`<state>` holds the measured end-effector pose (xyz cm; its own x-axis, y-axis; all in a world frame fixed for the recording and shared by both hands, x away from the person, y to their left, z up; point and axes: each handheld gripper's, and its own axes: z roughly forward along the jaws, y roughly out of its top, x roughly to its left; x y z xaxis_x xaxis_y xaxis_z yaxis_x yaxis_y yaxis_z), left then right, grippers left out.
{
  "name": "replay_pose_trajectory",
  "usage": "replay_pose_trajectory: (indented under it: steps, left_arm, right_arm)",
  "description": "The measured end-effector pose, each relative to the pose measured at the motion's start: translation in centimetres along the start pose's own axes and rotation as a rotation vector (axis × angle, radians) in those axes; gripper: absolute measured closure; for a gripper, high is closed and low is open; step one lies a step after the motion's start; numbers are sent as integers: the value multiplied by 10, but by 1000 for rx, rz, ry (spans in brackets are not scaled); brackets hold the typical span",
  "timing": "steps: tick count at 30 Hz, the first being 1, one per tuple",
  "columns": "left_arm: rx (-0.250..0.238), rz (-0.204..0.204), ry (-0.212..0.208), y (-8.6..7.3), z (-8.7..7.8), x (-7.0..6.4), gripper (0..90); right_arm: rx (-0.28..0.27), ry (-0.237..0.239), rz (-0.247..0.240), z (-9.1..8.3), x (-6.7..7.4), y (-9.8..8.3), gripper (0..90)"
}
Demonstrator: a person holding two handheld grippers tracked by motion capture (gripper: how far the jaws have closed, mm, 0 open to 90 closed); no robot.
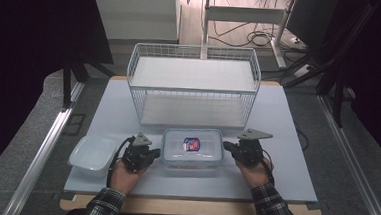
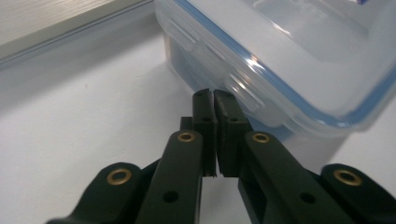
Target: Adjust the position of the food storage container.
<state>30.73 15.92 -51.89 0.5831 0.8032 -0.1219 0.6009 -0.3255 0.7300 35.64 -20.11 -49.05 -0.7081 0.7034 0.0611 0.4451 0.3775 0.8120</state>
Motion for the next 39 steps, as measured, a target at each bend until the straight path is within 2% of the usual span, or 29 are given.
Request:
replay_pose_trajectory:
  steps: [5,9,10,12,14,15,17,18,20,23,24,25,26,27,29,30,36,39]
  left_arm:
    - [1,5,8,1,1,1,898]
    - [-18,-27,24,2,-6,5,845]
    - [-34,-38,31,2,-11,6,800]
    - [-57,-51,39,1,-19,8,779]
    - [-85,-63,35,-1,-27,10,703]
    - [-98,-64,28,-1,-30,10,606]
    - [-116,-67,21,-3,-35,11,515]
    - [-127,-71,15,-3,-37,10,515]
    - [-138,-59,3,-5,-39,9,410]
    - [-138,-53,-21,-8,-40,7,330]
    - [-136,-47,-26,-9,-39,6,240]
    - [-136,-34,-25,-9,-39,5,240]
    - [-135,-15,-19,-10,-38,3,180]
    - [-133,6,-19,-10,-37,2,160]
    - [-130,12,-20,-10,-36,1,145]
    - [-128,8,-33,-10,-35,2,135]
    - [-116,-15,-40,-12,-33,6,103]
    - [-121,-8,-18,-11,-33,6,95]
  right_arm:
    - [8,-20,7,0,6,0,897]
    - [24,-11,-5,-2,6,-1,889]
    - [21,-37,-30,-6,7,-1,826]
    - [18,-41,-33,-7,7,-1,799]
    - [5,-45,-27,-13,4,-1,734]
    - [-8,-41,-12,-20,2,-2,659]
    - [-14,-37,-9,-22,1,-3,627]
    - [-20,-31,-3,-24,0,-3,581]
    - [-29,-16,0,-29,-1,-4,485]
    - [-28,-5,1,-32,-2,-7,369]
    - [-23,11,-5,-33,-2,-9,289]
    - [-23,11,-5,-33,-2,-9,289]
    - [-12,20,-23,-32,-1,-12,227]
    - [-8,25,-30,-32,-1,-12,207]
    - [-8,29,-38,-32,0,-13,186]
    - [-5,35,-45,-31,1,-14,155]
    - [7,46,-30,-29,0,-16,112]
    - [8,44,-26,-28,0,-16,99]
